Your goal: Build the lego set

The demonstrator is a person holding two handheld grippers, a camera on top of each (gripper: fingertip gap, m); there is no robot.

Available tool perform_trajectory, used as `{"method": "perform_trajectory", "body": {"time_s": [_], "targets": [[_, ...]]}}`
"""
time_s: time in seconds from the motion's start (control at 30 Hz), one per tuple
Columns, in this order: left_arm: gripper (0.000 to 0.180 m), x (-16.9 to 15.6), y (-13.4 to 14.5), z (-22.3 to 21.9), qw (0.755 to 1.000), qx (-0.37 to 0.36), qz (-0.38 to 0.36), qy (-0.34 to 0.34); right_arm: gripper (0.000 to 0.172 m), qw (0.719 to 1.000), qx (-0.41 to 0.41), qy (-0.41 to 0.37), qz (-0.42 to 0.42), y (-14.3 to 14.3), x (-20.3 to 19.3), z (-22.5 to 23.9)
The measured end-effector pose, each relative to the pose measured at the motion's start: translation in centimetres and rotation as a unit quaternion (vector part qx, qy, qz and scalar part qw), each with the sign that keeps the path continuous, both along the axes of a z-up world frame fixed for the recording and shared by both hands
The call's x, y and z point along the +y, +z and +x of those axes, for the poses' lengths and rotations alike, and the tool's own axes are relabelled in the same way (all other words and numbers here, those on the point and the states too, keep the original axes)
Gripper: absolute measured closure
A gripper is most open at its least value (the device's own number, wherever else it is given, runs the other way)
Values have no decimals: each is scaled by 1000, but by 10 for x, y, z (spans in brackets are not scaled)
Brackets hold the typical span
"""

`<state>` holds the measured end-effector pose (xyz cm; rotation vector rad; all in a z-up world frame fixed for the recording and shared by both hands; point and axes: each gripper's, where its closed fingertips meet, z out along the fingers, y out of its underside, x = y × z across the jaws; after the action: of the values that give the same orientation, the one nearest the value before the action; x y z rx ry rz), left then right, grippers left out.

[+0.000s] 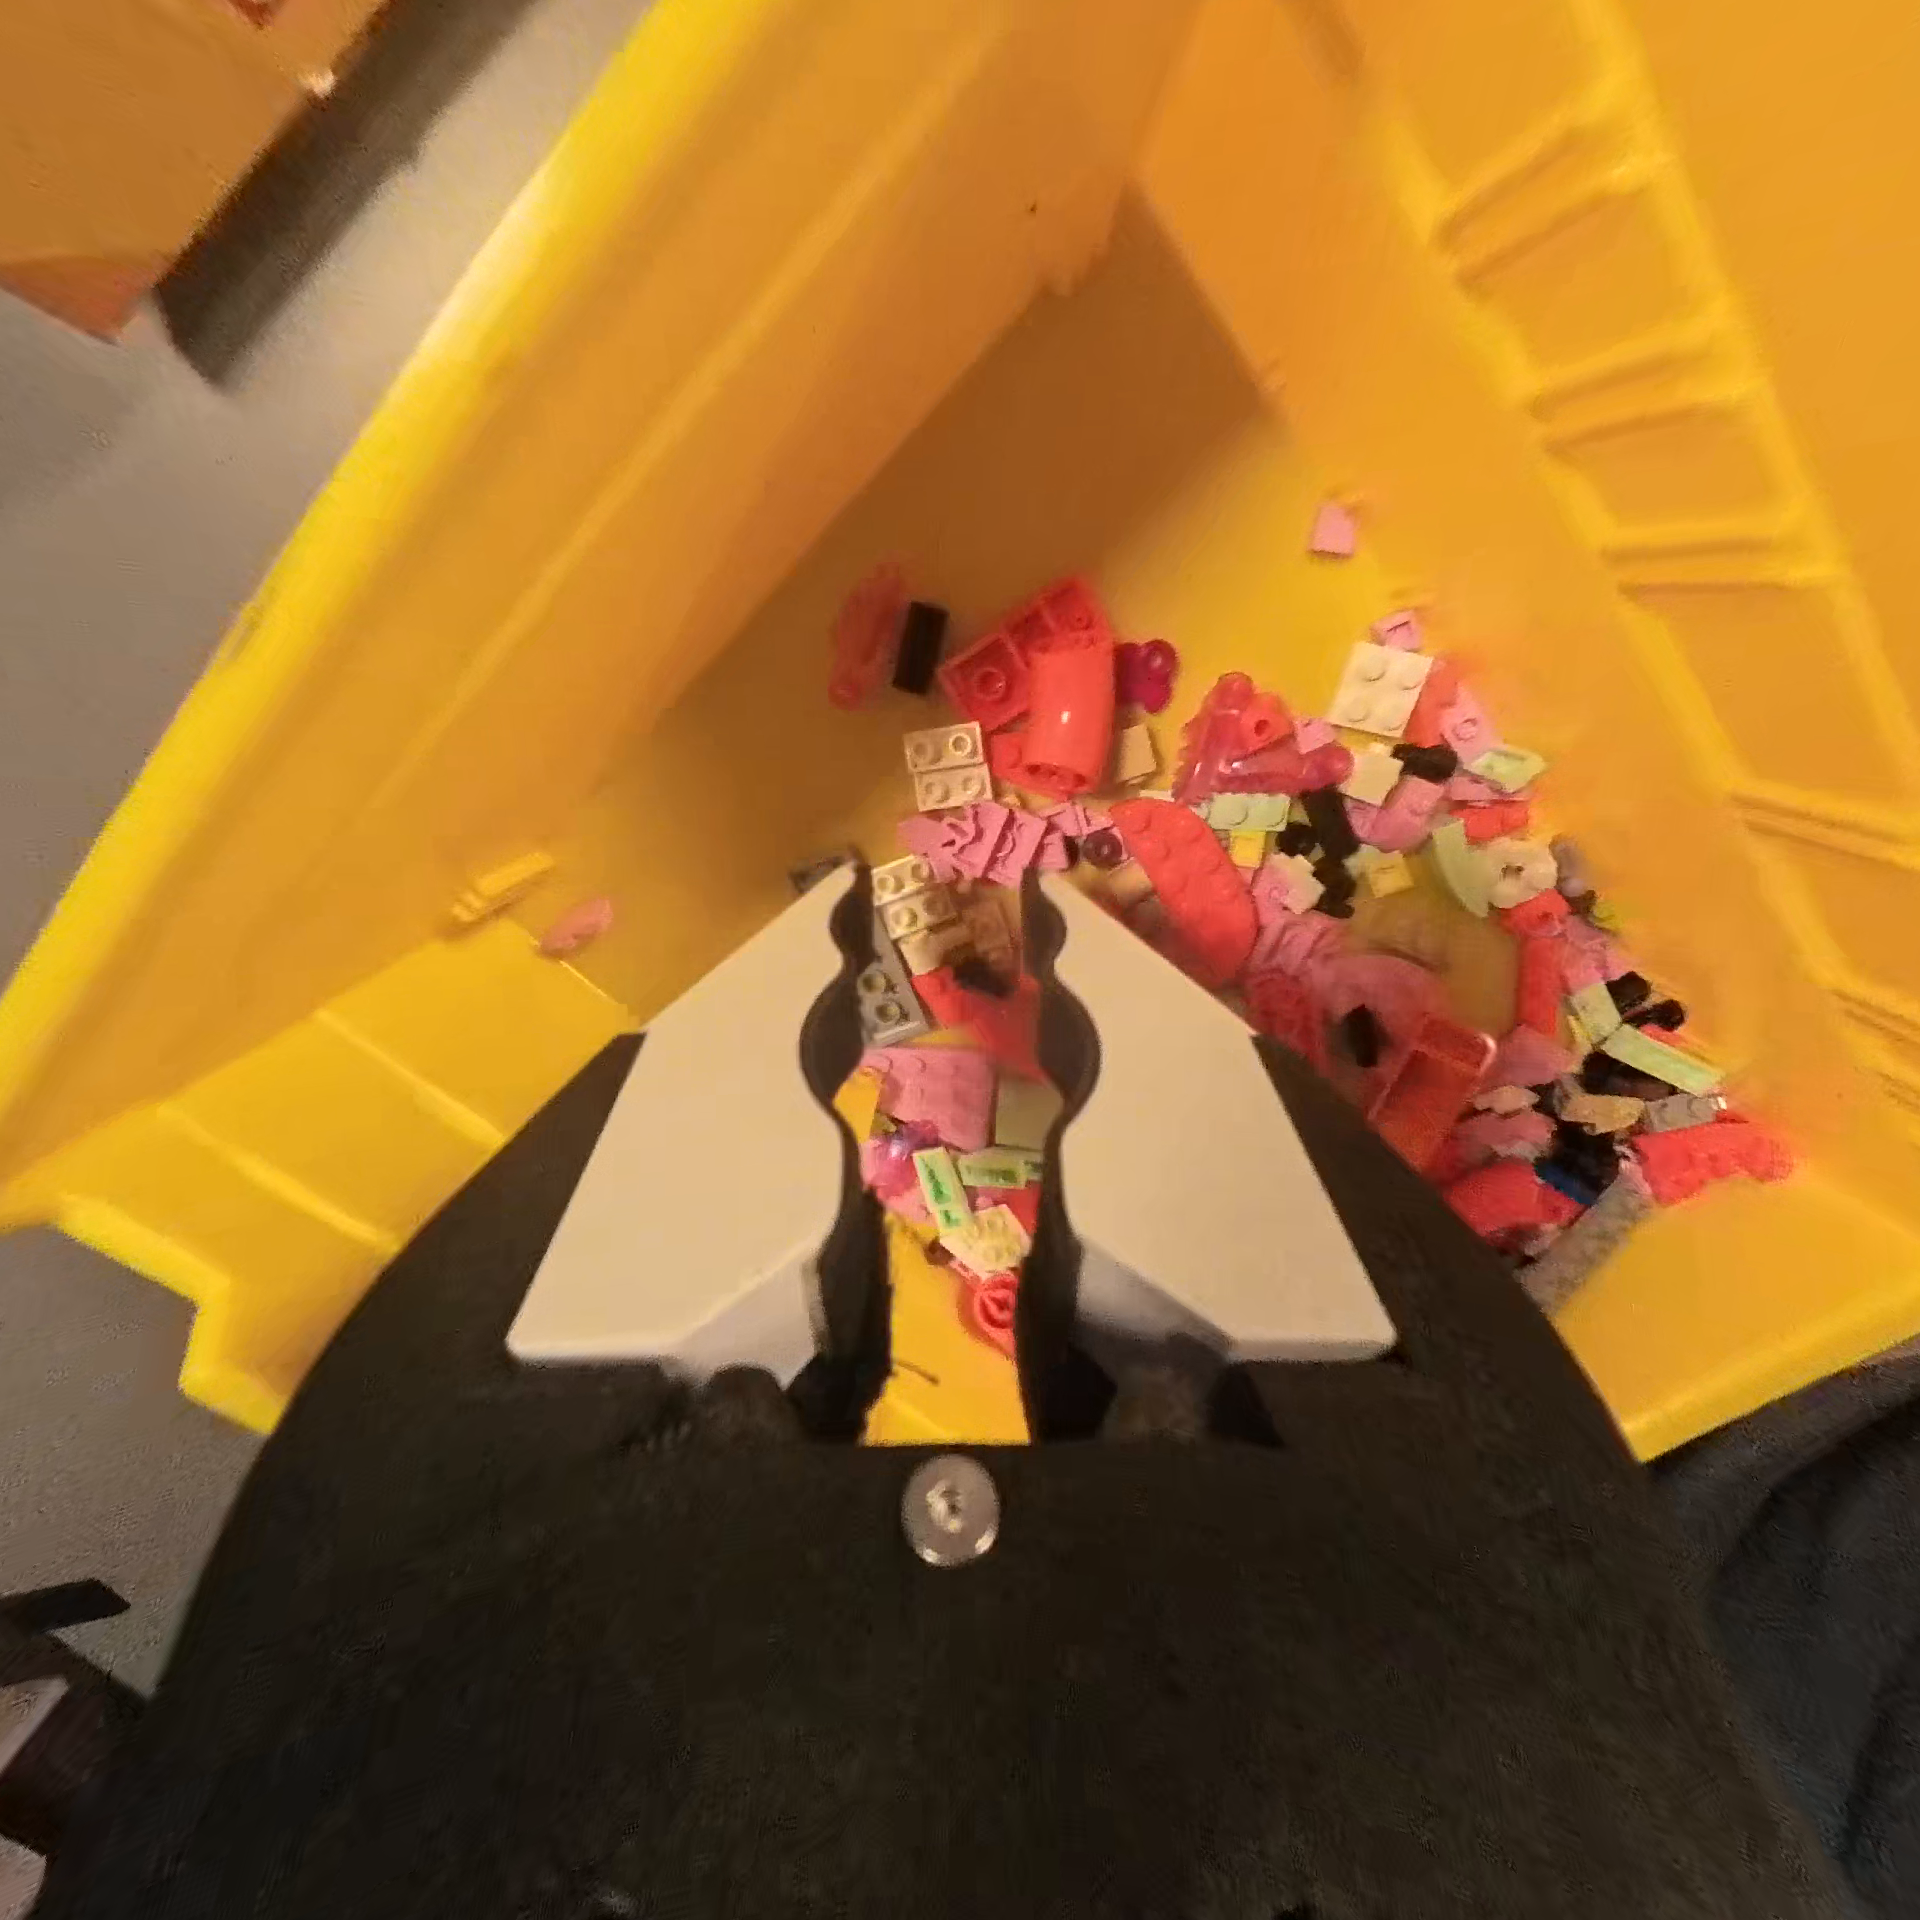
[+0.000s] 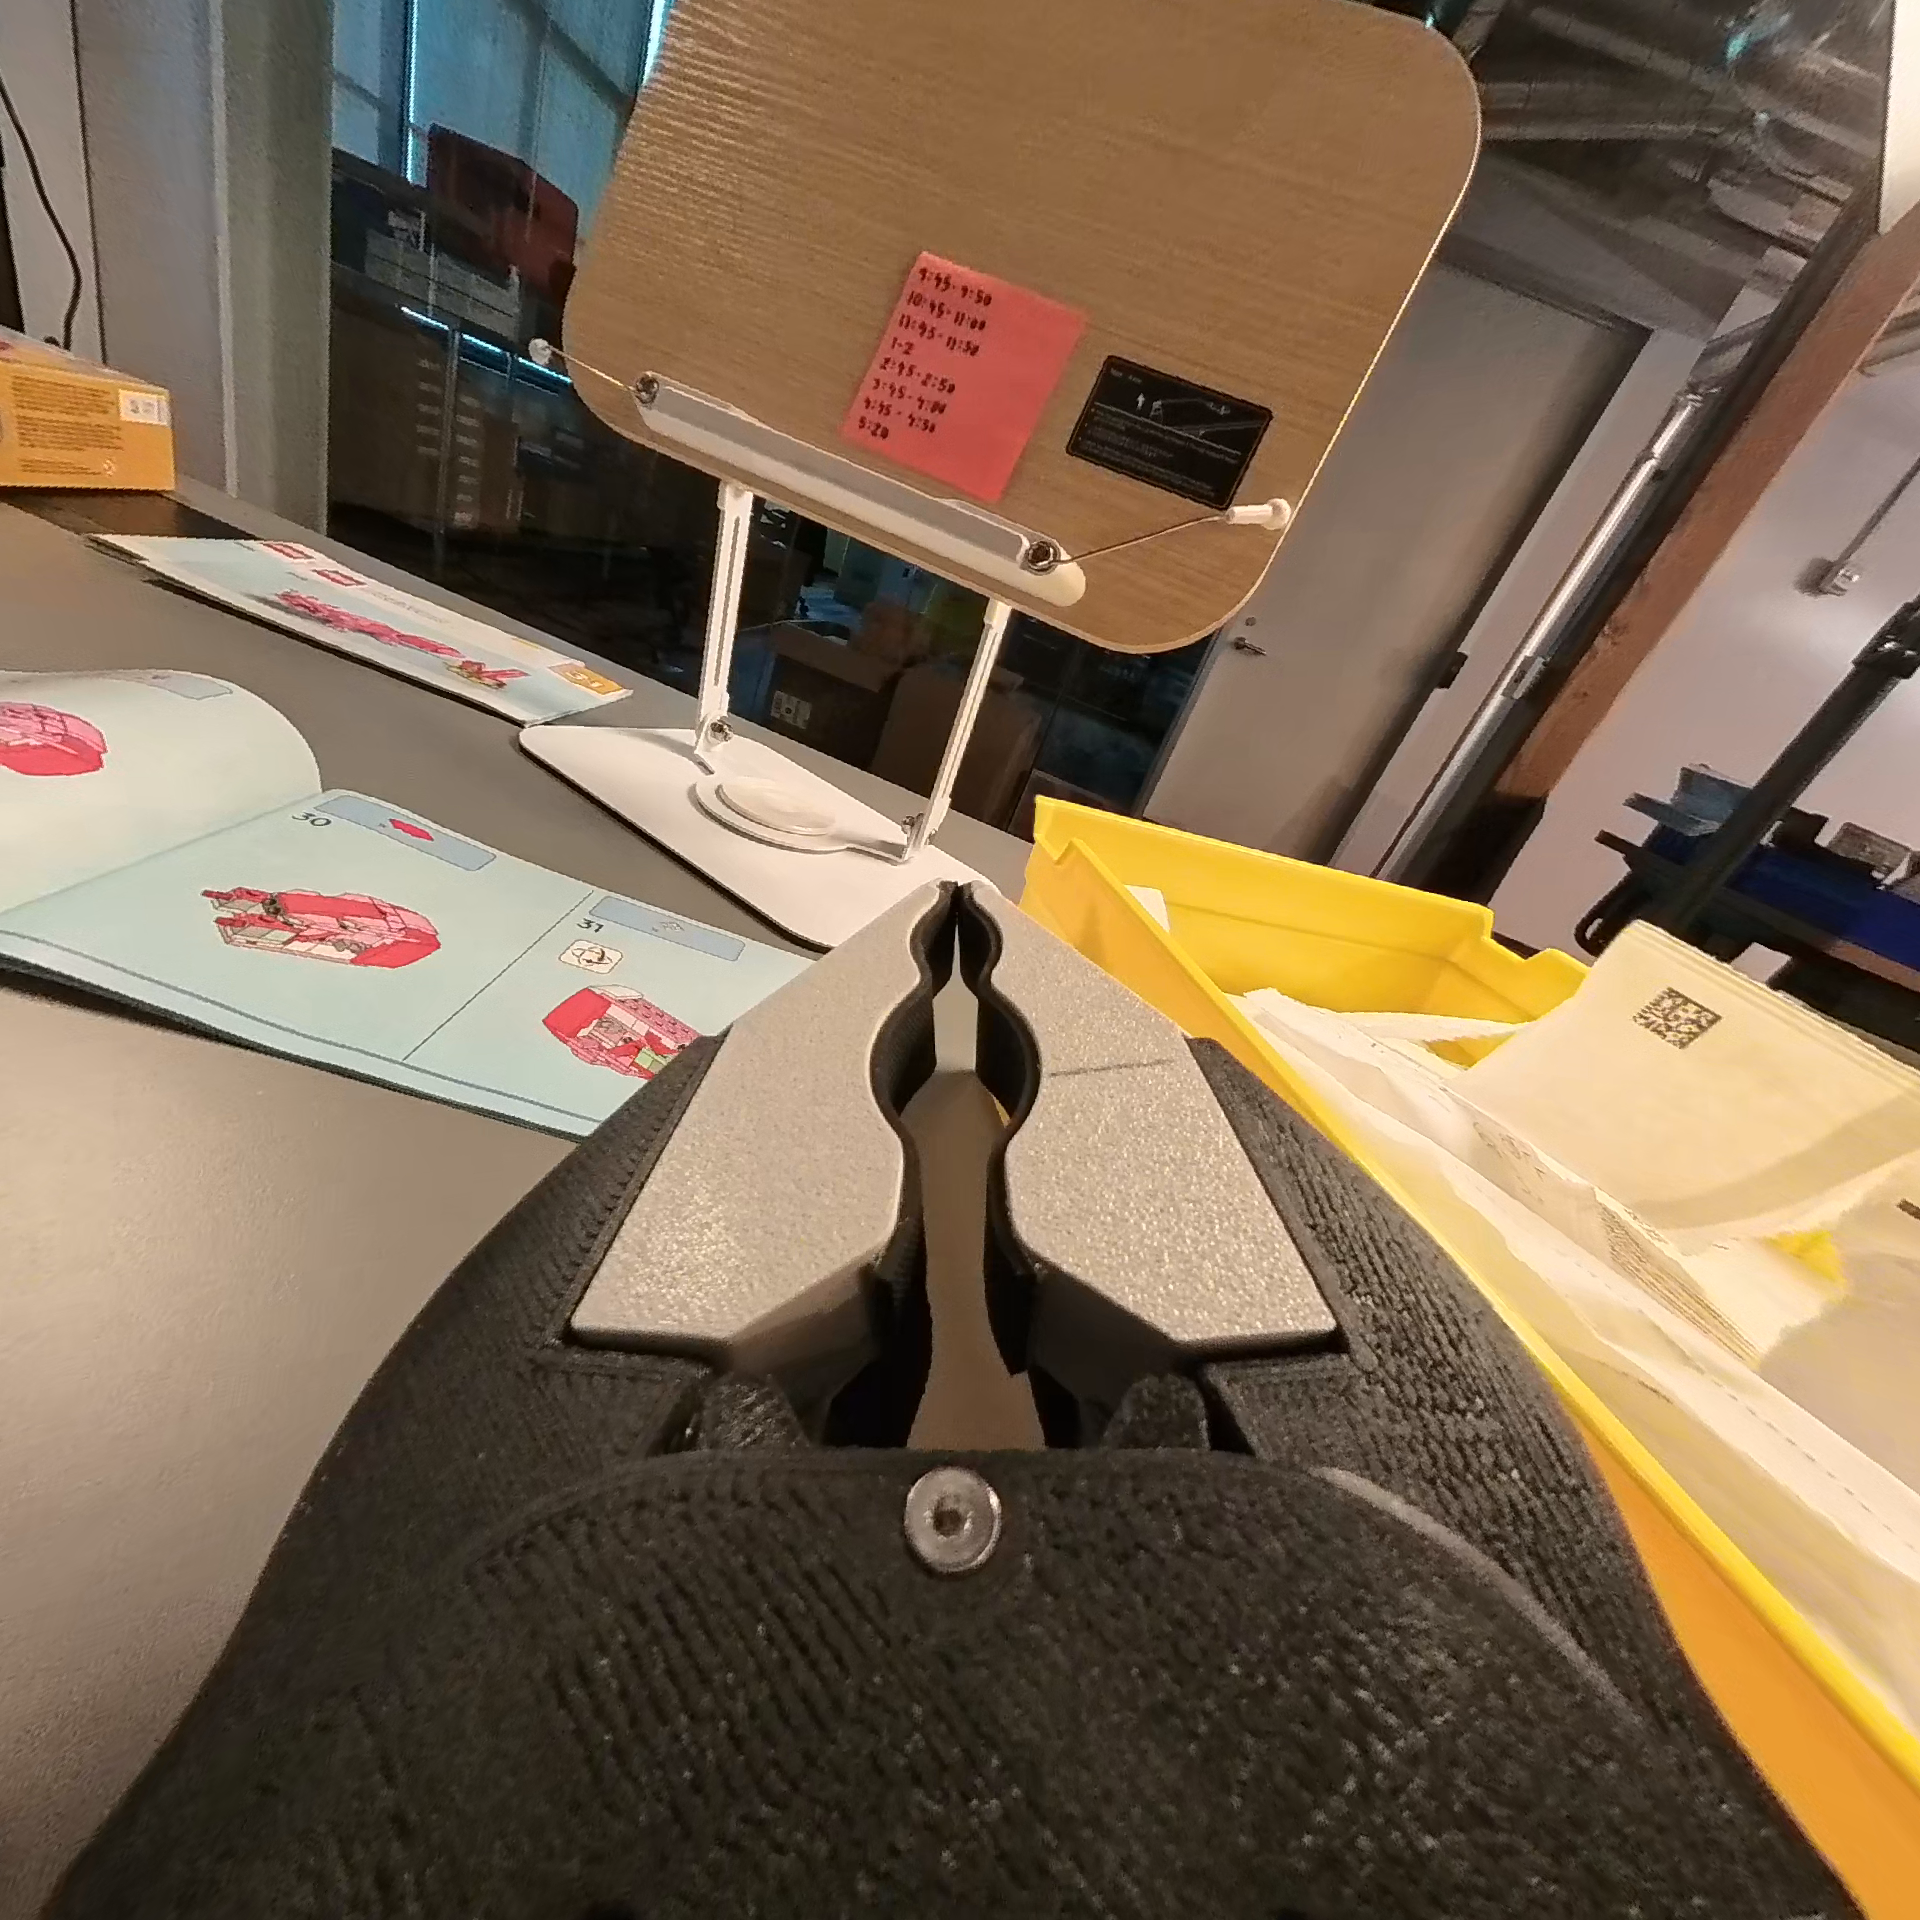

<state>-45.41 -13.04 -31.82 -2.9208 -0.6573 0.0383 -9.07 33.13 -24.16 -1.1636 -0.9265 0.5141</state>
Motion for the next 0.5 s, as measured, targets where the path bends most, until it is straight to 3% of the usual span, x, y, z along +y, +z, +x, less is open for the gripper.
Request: {"method": "perform_trajectory", "body": {"time_s": [0.3, 0.5], "targets": [[148, -2, -19, 6, 999, -29, -36, 0, 172, 1000, 2, 2, 0, 0, -1, 0], [169, 4, -17, 7, 999, -17, -26, -31, 172, 1000, 2, 3, -2, 0, -1, 0]]}}
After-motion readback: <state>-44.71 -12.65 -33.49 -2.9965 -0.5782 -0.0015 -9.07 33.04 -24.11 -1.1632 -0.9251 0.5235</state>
